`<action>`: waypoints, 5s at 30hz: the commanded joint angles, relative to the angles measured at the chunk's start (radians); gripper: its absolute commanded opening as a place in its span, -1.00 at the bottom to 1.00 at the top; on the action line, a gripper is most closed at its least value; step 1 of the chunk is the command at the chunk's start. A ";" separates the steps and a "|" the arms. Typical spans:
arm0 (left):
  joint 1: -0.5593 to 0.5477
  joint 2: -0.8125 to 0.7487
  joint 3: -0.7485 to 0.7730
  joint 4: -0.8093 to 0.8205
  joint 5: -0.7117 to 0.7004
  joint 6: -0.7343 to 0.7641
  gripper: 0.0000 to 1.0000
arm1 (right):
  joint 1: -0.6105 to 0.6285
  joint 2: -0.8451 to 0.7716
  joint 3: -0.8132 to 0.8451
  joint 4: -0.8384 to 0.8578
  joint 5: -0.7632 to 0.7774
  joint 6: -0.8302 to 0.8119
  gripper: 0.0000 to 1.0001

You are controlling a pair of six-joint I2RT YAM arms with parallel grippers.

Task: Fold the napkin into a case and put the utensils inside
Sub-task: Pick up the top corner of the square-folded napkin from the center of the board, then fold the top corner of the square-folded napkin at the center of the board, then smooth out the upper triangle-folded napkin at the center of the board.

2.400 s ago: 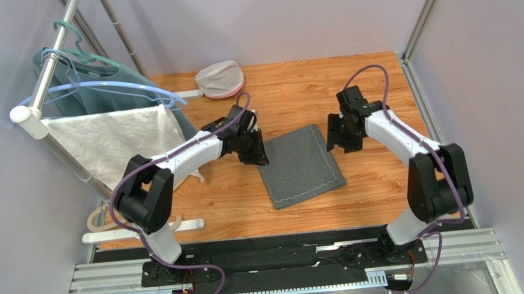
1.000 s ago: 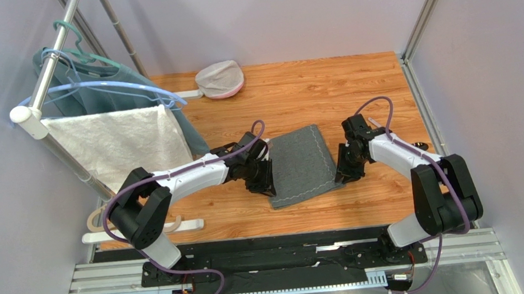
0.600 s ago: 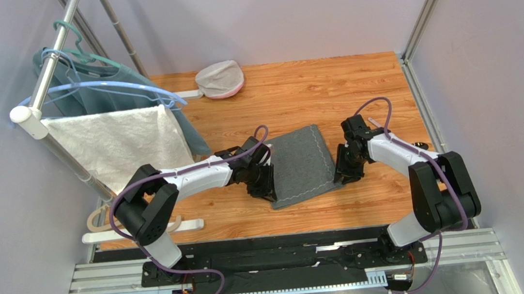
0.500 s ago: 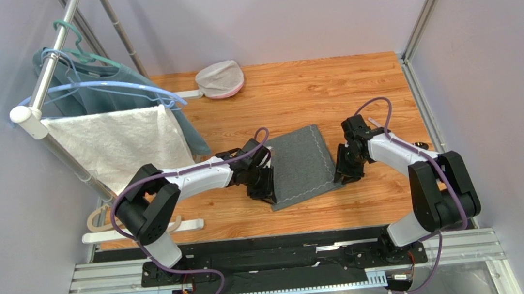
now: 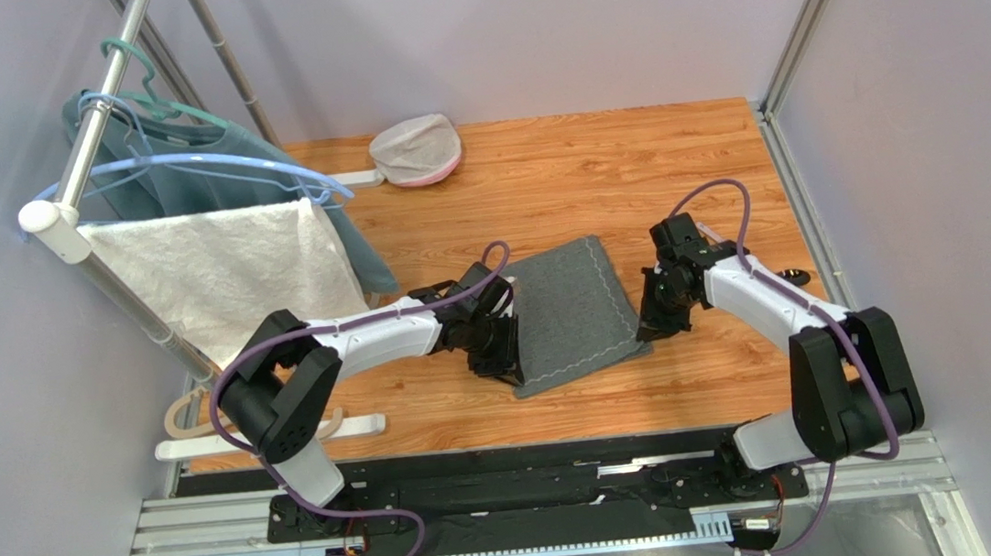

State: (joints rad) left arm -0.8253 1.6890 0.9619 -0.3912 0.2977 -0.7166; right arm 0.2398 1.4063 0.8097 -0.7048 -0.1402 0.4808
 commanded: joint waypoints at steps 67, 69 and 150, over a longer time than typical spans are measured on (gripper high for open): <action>0.186 -0.170 0.030 0.044 0.040 0.020 -0.48 | 0.245 0.528 0.702 0.057 -0.213 0.007 0.22; 0.170 -0.138 0.060 0.054 0.058 0.020 -0.48 | 0.198 0.442 0.637 0.060 -0.190 -0.018 0.22; 0.025 -0.017 -0.115 0.170 0.098 -0.023 -0.53 | -0.005 0.559 0.606 0.149 -0.254 -0.064 -0.49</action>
State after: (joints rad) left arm -0.7902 1.6142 0.8780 -0.2909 0.3767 -0.7143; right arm 0.2375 1.9522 1.4410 -0.6201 -0.3893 0.4145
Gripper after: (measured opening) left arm 0.239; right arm 0.255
